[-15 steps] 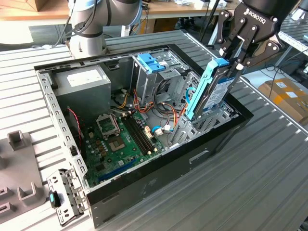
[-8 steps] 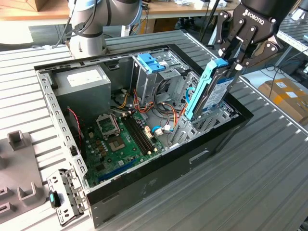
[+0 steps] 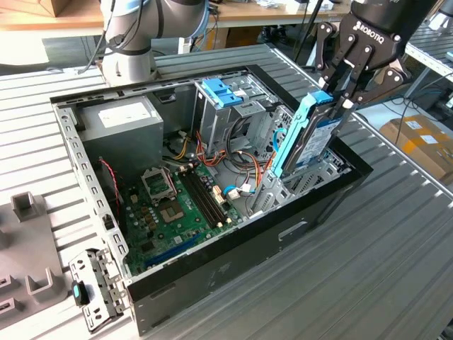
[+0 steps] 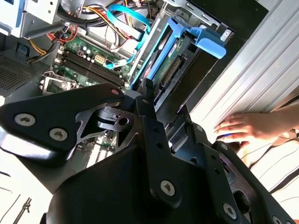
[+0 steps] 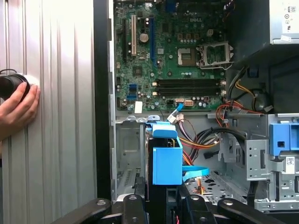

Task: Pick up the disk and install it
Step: 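Insert the disk into the insertion slot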

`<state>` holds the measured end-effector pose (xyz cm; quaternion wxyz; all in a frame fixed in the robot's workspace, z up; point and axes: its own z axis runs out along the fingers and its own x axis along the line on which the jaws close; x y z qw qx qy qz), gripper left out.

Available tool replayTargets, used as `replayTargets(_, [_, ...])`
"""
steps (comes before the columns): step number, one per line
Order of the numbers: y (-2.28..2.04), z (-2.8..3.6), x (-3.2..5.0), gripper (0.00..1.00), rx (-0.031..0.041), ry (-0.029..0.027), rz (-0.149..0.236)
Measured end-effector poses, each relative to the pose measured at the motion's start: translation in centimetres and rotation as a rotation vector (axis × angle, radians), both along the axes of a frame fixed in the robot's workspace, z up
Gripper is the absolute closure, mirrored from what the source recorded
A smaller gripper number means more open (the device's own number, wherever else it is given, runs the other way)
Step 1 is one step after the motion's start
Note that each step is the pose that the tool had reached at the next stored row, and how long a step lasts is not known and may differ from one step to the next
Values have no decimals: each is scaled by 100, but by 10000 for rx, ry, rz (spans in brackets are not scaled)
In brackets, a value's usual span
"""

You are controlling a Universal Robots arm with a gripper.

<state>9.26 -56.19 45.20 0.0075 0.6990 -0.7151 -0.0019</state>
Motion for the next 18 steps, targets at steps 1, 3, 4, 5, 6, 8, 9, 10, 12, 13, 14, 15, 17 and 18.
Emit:
replayTargets(1, [0, -30, 0, 65, 0, 0, 0])
replayTargets(3, [0, -87, 0, 65, -1, 0, 0])
replayTargets(4, [0, -102, 0, 65, 0, 0, 0])
replayTargets(5, [0, -123, 0, 65, 0, 0, 0])
replayTargets(6, [0, -141, 0, 65, 0, 0, 0])
replayTargets(8, [0, -187, 0, 65, -1, 0, 0])
replayTargets(9, [0, -205, 0, 65, -1, 0, 0])
replayTargets(10, [0, -223, 0, 65, 0, 0, 0])
replayTargets(12, [0, -264, 0, 65, 0, 0, 0])
replayTargets(13, [0, -280, 0, 65, -1, 0, 0])
replayTargets(14, [0, -319, 0, 65, 0, 0, 0])
replayTargets(15, [0, -359, 0, 65, -1, 0, 0])
replayTargets(17, [0, -427, 0, 65, 0, 0, 0])
replayTargets(18, [0, -444, 0, 65, 0, 1, 1])
